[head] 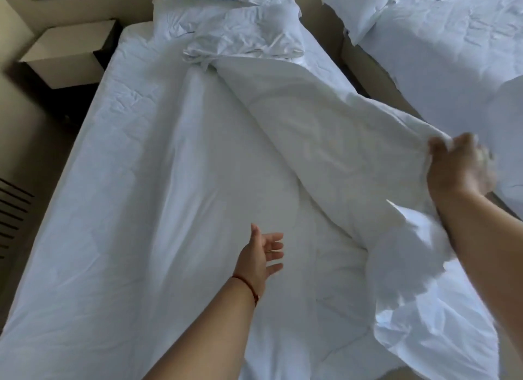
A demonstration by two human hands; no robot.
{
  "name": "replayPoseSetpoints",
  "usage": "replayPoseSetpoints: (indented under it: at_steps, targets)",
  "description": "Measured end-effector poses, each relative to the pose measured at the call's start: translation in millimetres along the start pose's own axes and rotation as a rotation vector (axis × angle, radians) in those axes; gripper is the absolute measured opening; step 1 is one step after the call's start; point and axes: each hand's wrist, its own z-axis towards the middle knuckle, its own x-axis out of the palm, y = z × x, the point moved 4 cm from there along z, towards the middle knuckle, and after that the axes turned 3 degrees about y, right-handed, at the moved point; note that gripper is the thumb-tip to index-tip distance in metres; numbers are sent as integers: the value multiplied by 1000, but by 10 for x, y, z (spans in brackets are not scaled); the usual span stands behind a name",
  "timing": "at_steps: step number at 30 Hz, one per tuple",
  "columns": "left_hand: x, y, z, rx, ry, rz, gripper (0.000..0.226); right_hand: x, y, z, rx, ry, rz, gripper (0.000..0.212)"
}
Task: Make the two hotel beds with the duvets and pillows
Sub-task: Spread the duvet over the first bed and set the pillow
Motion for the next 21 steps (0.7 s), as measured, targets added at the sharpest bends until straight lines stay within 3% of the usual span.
replayPoseSetpoints:
  at_steps: [2,4,5,7,9,11,13,15,17,19,21]
  targets:
    - [-139,59,1,12,-71,33,64,4,162,-69,-102,-84,-20,45]
    - [-261,128,22,6,-140,51,60,142,494,-452,-291,27,74,44]
    - [-315,169,40,-2,-170,62,59,292,659,-739,-345,202,168,39]
    - [-422,257,66,-9,-230,79,56,810,832,-1347,-381,664,97,33]
    - [-537,328,94,26,-277,138,51,1422,699,-1886,-265,1022,-12,48]
    - [-670,349,86,97,-311,235,46,1794,484,-2101,5,1023,-36,68]
    - [-823,315,62,222,-348,401,48,1963,367,-2169,223,882,23,84]
    - [-953,248,14,390,-373,626,56,2118,411,-2204,257,837,69,90]
    - [-1029,206,-20,477,-372,779,49,2178,521,-2224,229,871,142,80]
    - [-1050,178,-36,490,-356,811,45,2207,582,-2173,156,896,263,54]
    - [-1051,169,-8,484,-341,845,49,2123,566,-2053,147,900,381,42]
